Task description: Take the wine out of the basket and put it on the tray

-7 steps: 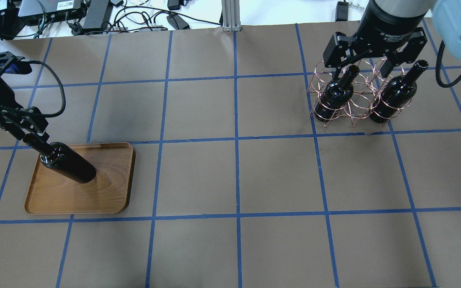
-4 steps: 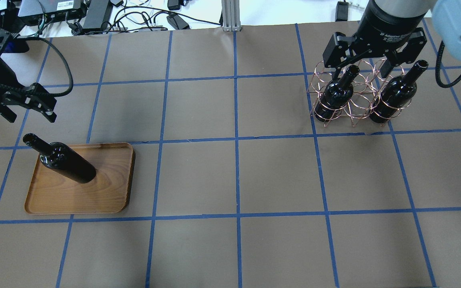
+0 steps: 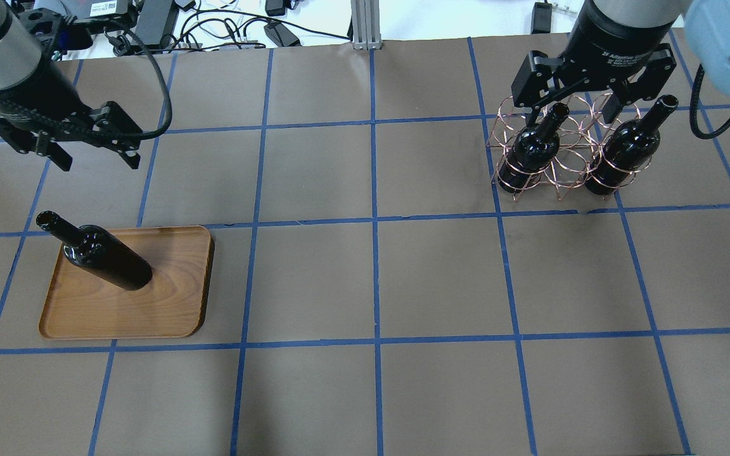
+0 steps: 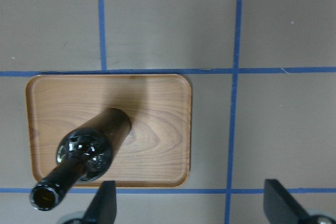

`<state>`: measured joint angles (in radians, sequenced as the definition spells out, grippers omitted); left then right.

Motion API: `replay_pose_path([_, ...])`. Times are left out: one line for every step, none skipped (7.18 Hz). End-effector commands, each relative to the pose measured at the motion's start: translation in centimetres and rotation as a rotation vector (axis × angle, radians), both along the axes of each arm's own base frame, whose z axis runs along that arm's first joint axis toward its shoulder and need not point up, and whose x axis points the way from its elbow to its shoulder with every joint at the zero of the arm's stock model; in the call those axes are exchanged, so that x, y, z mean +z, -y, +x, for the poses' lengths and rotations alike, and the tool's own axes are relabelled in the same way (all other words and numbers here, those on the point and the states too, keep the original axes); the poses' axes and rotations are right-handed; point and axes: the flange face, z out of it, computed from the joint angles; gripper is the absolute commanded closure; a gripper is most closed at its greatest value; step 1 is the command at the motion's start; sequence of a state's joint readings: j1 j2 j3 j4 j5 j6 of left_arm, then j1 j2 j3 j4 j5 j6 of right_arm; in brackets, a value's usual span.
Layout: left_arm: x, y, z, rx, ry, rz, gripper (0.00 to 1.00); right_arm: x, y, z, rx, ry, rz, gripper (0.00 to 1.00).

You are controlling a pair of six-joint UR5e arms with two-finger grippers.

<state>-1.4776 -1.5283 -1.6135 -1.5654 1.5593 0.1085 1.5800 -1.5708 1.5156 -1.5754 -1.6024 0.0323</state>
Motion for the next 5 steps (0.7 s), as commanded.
replay_pose_path([1.08, -1.44, -3.38, -0.054, -0.006, -0.022, 0.0, 0.08, 0.01, -0.01, 0.0, -0.001, -0.002, 0.0])
replay_pose_path([1.05, -1.78, -3.4, -0.054, -0.006, -0.021, 0.0, 0.0, 0.0, -0.01, 0.0, -0.001, 0.0, 0.0])
replay_pose_path([1.12, -1.84, -3.4, -0.064, -0.006, -0.023, 0.0, 0.02, 0.01, -0.01, 0.0, -0.001, -0.002, 0.0])
replay_pose_path([0.92, -1.93, -3.46, -0.072, -0.005, -0.015, 0.0, 0.09, 0.03, -0.01, 0.0, -0.001, -0.003, 0.0])
replay_pose_path([0.95, -1.9, -3.47, -0.074, -0.006, -0.018, 0.0, 0.02, -0.01, 0.07, 0.002, -0.001, -0.002, 0.0])
